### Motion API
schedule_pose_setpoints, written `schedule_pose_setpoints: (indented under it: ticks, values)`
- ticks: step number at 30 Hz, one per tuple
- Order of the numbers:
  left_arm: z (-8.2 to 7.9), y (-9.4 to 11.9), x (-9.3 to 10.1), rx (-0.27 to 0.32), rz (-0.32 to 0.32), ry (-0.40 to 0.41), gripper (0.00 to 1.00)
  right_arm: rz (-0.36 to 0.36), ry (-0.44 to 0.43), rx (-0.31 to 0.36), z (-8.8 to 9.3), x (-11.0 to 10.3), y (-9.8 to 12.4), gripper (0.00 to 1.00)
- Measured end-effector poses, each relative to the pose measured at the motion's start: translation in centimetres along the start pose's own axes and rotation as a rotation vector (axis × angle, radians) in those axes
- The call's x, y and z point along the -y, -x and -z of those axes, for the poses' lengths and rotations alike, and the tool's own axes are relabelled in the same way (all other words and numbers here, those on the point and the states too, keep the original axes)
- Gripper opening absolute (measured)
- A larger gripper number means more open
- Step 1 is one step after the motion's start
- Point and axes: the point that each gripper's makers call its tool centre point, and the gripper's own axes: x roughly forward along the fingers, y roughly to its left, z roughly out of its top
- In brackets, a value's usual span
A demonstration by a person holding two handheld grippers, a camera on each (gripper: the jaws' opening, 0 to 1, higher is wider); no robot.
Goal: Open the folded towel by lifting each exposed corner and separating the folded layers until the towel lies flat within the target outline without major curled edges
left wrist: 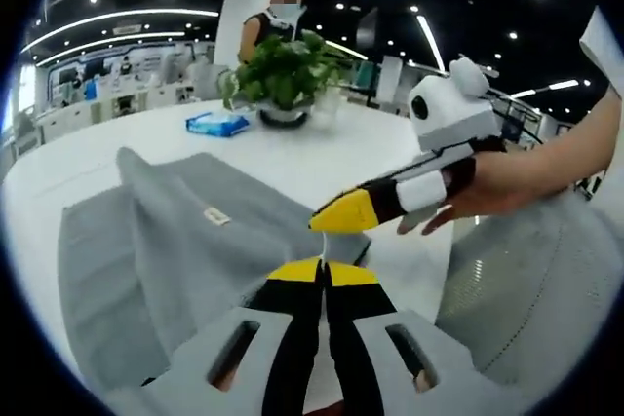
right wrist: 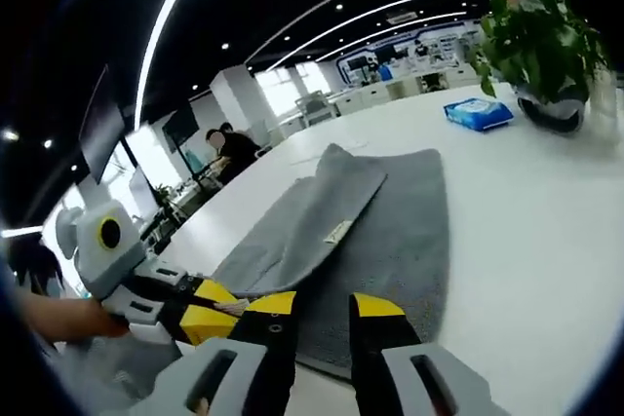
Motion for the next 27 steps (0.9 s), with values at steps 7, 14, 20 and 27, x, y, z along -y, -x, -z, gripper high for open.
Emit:
schedule_pose_setpoints:
  ticks: [7,14,20,27]
  values:
    - [0.4,-0.4,1.5,-0.019,0.052,-0.045,0.00,-0.012,-0.057,-0.020,0.6,-0.2,-0.1,0.17]
    - [0.8,-0.6,1.7,-0.043,0.056,-0.081,0.00,-0.028,-0.089,-0.038,1.0,-0.5,-0.8,0.17]
    - [0.8,-0.5,1.8,-0.040,0.061,-0.080,0.00,-0.063,-0.195,-0.045,0.8,-1.1,-2.2,0.17]
    - [1.0,-0.5,1.8,-0.049,0.063,-0.094,0.00,-0.069,-0.283,-0.120,1.3,-1.5,-3.6,0.04]
